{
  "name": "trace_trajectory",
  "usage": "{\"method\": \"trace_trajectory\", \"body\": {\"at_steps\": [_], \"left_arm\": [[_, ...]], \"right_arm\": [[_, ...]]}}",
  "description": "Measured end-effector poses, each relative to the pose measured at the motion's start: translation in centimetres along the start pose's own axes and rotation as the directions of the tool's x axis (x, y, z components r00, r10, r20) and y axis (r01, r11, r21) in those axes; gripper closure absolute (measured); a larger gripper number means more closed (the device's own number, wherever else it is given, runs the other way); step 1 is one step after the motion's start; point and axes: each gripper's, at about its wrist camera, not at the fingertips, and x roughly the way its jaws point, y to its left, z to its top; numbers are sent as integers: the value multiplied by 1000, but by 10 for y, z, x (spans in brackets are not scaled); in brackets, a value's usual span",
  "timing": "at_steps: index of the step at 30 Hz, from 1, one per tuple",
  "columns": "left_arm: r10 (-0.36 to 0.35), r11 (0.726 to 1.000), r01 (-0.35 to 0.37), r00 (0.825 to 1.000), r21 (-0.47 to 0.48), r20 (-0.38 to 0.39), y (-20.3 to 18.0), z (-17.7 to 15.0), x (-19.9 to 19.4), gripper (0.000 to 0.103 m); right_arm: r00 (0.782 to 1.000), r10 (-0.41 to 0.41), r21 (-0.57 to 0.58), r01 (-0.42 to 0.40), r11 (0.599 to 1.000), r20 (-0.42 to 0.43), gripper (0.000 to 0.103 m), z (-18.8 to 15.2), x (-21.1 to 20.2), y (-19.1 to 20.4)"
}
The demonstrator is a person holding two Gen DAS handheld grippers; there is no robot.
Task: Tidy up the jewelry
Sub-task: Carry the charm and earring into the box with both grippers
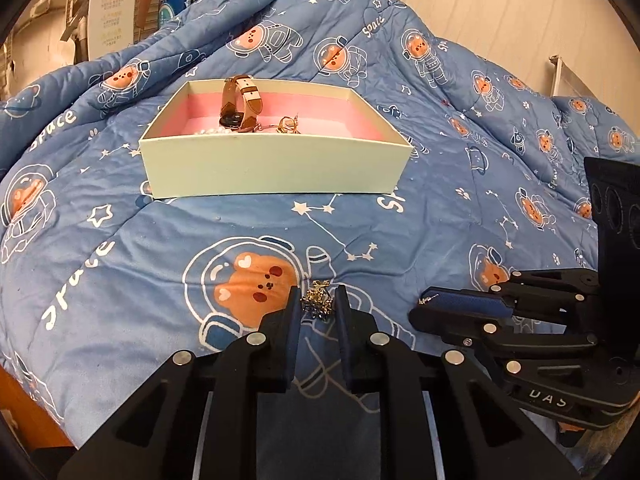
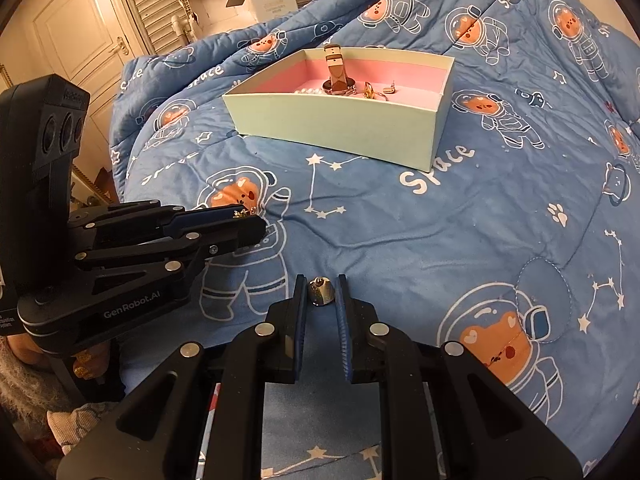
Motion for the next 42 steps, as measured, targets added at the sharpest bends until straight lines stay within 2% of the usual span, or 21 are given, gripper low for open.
{"method": "trace_trajectory", "body": {"at_steps": [10, 17, 25, 29, 33, 42], "left_arm": [[-60, 998, 61, 998, -28, 24, 7, 20, -20, 87], [-67, 998, 66, 997, 17, 41, 8, 49, -25, 87], [-90, 996, 89, 995, 23, 31, 13, 88, -15, 87], [-105, 994, 105, 994, 16, -2, 17, 107, -1, 87], [-125, 992, 127, 989, 16, -77, 18, 122, 20, 87], [-133, 989, 142, 973, 32, -187, 15, 136, 58, 87]], "right_arm": [[998, 67, -28, -67, 997, 15, 88, 31, -17, 0], [997, 56, -70, -53, 996, 45, 88, 67, -25, -2], [998, -2, -100, 7, 995, 58, 88, 110, -25, -14], [999, -23, -113, 26, 993, 30, 88, 134, -16, -23], [998, -51, -146, 48, 988, -22, 88, 156, 1, -32], [984, -95, -186, 66, 980, -153, 88, 195, 54, -47]]}}
